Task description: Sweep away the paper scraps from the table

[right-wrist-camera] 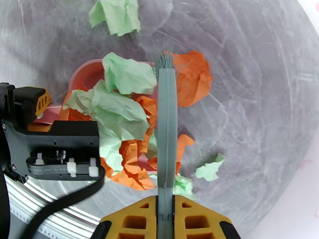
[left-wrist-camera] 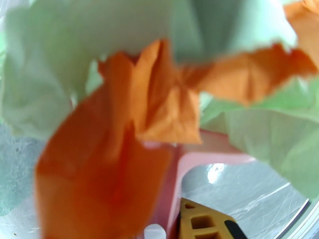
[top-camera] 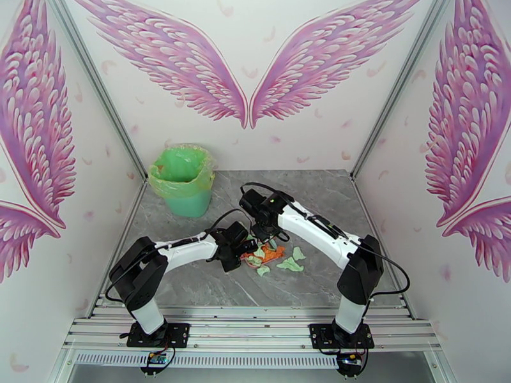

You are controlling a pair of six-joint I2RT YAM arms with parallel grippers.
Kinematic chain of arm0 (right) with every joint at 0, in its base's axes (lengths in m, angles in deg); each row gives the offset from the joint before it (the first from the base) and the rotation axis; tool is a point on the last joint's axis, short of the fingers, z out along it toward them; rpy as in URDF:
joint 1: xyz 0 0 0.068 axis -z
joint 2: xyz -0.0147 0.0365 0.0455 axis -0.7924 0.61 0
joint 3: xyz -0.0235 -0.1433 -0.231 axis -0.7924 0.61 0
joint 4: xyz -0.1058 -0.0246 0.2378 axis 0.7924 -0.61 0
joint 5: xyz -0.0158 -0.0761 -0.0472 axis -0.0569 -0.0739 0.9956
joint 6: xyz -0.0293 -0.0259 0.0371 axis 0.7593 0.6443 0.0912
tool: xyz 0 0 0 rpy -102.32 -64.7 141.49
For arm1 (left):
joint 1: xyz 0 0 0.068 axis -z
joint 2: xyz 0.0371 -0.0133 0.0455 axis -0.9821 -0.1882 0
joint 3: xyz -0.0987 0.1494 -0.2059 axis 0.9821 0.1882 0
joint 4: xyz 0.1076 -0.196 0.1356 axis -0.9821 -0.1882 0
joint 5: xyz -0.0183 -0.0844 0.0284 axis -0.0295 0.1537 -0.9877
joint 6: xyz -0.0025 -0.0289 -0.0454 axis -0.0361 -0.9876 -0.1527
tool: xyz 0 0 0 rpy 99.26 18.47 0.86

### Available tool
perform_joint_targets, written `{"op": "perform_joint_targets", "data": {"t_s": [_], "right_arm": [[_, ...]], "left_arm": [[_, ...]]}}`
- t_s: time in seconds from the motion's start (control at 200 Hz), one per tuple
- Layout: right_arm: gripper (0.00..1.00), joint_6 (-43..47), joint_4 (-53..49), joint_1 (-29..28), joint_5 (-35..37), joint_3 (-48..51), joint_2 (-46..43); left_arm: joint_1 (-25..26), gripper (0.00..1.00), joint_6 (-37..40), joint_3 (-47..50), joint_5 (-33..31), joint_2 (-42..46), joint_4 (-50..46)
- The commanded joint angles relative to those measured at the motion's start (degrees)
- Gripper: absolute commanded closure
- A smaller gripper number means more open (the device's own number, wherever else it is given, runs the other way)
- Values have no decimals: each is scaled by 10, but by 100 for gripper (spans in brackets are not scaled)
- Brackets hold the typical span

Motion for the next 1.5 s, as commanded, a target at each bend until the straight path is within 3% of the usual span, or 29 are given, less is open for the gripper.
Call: {"op": "perform_joint_targets", "data": {"t_s": [0.0,0.15,0.32,0.885,1.27,1.495], "right_arm": [[100,-17,-35,0,61,-31,-34],[100,-26,-61,7,105,-49,-61],[100,-27,-65,20,109,-49,-93],[100,-56,42,30,-110,-34,-168],[100,-83,87,30,-160,-16,-187],[100,-90,96,31,-133,20,-194]], "left_arm": [[-1,100,-1,7,10,27,12],[-4,100,-1,8,9,34,16],[-6,100,2,-2,12,41,19],[-4,100,0,-22,17,27,16],[-3,100,-2,-19,14,29,22],[-2,100,-4,-18,17,41,23]]}}
